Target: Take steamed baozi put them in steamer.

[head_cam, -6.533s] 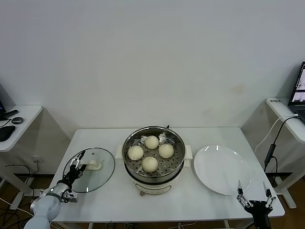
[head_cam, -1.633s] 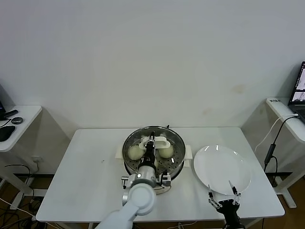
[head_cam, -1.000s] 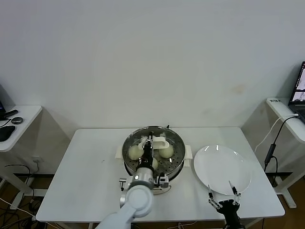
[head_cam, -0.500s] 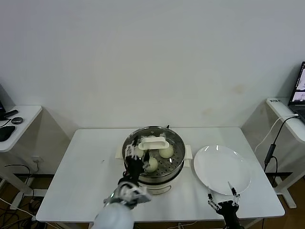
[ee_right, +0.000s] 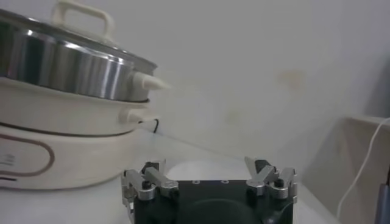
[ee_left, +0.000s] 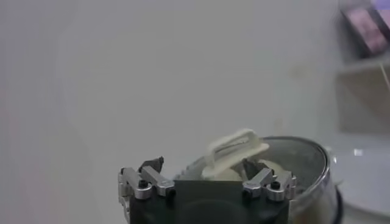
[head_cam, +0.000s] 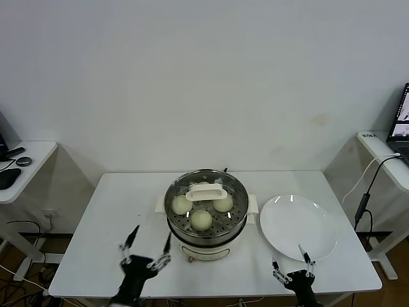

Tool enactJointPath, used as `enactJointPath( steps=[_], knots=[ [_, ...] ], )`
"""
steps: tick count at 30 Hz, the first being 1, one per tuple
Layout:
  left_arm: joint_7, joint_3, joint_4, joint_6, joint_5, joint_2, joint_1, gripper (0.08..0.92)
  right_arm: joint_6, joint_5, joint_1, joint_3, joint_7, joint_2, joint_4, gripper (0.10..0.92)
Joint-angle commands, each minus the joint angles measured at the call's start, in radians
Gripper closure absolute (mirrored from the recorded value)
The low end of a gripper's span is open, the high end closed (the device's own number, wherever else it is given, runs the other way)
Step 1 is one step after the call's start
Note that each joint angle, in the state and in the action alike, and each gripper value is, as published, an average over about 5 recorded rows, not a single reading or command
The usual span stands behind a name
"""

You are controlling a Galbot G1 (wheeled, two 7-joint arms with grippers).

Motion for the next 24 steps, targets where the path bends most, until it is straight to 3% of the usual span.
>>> enactJointPath(
  steps=[1, 8, 24],
  knots=[
    [0.002, -0.162, 0.213, -0.339, -0.221, -0.095, 0.217, 0.177, -0.164, 0.132, -0.085, -0.057, -0.006, -0.097, 0.107, 0.203],
    [0.043, -0.188, 0.284, -0.371, -0.206, -0.114, 0.214, 0.177, -0.166, 0.139, -0.09, -0.063, -0.005, -0.097, 0.11, 0.203],
    [0.064, -0.203, 0.279, -0.361, -0.181, -0.108, 0.205, 0.177, -0.129, 0.126, -0.09, -0.056, 0.006, -0.071, 0.089, 0.203]
  ],
)
